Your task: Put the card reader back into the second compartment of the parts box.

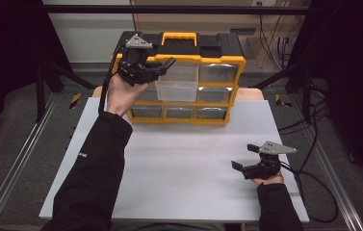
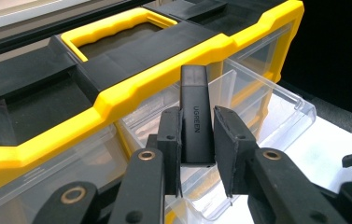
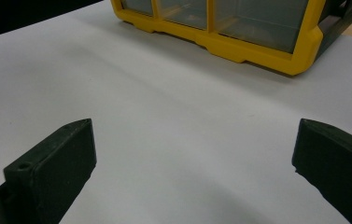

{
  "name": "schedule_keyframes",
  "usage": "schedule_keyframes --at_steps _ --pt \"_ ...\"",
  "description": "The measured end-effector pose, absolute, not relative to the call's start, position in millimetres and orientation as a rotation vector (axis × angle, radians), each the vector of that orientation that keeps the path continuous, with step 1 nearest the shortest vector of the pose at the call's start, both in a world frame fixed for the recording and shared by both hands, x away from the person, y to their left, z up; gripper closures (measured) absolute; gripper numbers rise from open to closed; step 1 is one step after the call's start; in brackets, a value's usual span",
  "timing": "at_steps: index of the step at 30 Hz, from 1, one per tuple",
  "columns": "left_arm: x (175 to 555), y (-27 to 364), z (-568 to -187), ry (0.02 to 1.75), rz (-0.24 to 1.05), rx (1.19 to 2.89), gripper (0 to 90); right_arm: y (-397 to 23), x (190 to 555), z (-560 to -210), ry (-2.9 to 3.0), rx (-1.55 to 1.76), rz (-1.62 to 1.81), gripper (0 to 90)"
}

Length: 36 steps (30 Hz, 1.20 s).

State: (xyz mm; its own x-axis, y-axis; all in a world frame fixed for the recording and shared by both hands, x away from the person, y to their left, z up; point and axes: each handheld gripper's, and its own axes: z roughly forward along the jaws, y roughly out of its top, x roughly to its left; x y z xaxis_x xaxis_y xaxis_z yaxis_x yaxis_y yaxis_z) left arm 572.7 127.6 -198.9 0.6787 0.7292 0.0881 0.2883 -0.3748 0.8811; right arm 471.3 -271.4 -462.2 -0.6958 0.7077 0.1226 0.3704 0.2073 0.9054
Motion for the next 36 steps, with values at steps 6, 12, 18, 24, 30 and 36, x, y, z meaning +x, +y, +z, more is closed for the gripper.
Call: schedule_keyframes --at_steps 6,12,18,24,30,36 --pt "576 124 -203 0.792 0.59 1.971 72.2 -271 471 -462 2.167 1.012 1.485 0.4" --pt "579 120 -206 0.796 0.585 1.996 72.1 -272 471 -462 2.167 1.012 1.486 0.4" --pt "580 119 -209 0.8 0.575 2.003 72.1 -272 471 -462 2.166 1.013 1.489 0.4" --pt "583 118 -211 0.807 0.572 2.022 71.9 -272 471 -462 2.165 1.015 1.49 0.4" --pt "584 117 -212 0.815 0.567 2.028 71.7 -272 471 -462 2.166 1.013 1.489 0.4" --pt "584 117 -213 0.822 0.572 2.024 69.8 -272 471 -462 2.165 1.013 1.489 0.4"
